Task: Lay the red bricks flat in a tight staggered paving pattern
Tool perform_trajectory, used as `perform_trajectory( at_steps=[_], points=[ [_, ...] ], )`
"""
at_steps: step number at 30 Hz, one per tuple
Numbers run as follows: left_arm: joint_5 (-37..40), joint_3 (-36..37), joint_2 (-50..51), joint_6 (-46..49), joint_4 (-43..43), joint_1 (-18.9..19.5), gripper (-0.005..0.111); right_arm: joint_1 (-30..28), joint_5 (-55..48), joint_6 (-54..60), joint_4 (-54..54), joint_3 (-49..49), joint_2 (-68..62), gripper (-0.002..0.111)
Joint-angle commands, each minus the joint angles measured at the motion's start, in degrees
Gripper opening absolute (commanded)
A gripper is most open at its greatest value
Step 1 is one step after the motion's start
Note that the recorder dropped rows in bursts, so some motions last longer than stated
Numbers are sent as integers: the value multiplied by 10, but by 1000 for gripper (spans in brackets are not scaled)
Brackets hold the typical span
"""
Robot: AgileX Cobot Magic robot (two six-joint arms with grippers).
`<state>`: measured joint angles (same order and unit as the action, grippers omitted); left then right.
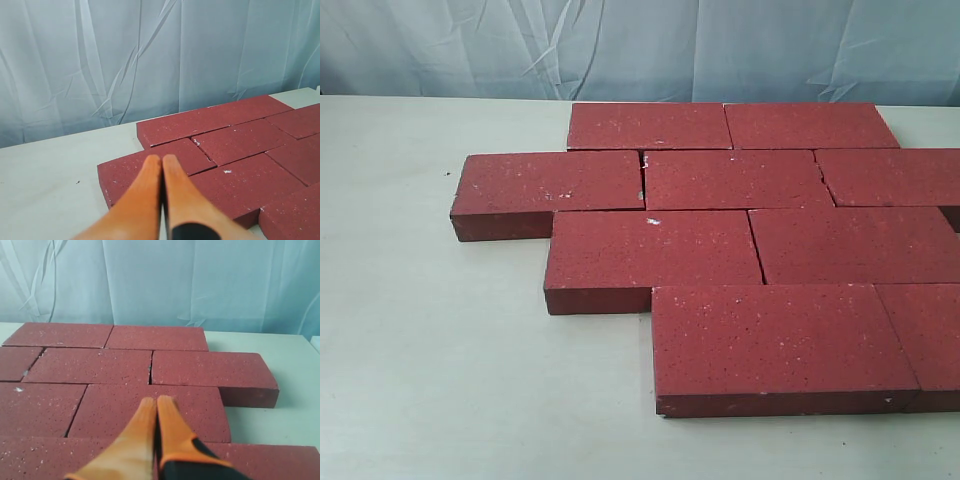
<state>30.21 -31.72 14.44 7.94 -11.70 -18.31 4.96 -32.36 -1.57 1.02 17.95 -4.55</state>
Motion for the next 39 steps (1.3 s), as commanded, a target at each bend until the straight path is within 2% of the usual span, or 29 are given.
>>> perform_trajectory(
  at_steps=[1, 3, 5, 22, 39],
  points=[
    [-1, 2, -4, 0, 4, 1, 0, -3, 24, 4, -1, -62, 26, -1],
    [-1, 2, -4, 0, 4, 1, 0, -3, 82, 4, -2, -88, 38, -1],
    [-1, 2, -4, 0, 4, 1, 0, -3, 96, 4, -2, -103, 46, -1],
    [-1, 2, -4, 0, 4, 1, 0, -3, 112, 5, -1, -178, 46, -1],
    [1, 2, -4, 0, 4, 1, 0, -3, 119, 5, -1, -180, 46, -1]
  ],
)
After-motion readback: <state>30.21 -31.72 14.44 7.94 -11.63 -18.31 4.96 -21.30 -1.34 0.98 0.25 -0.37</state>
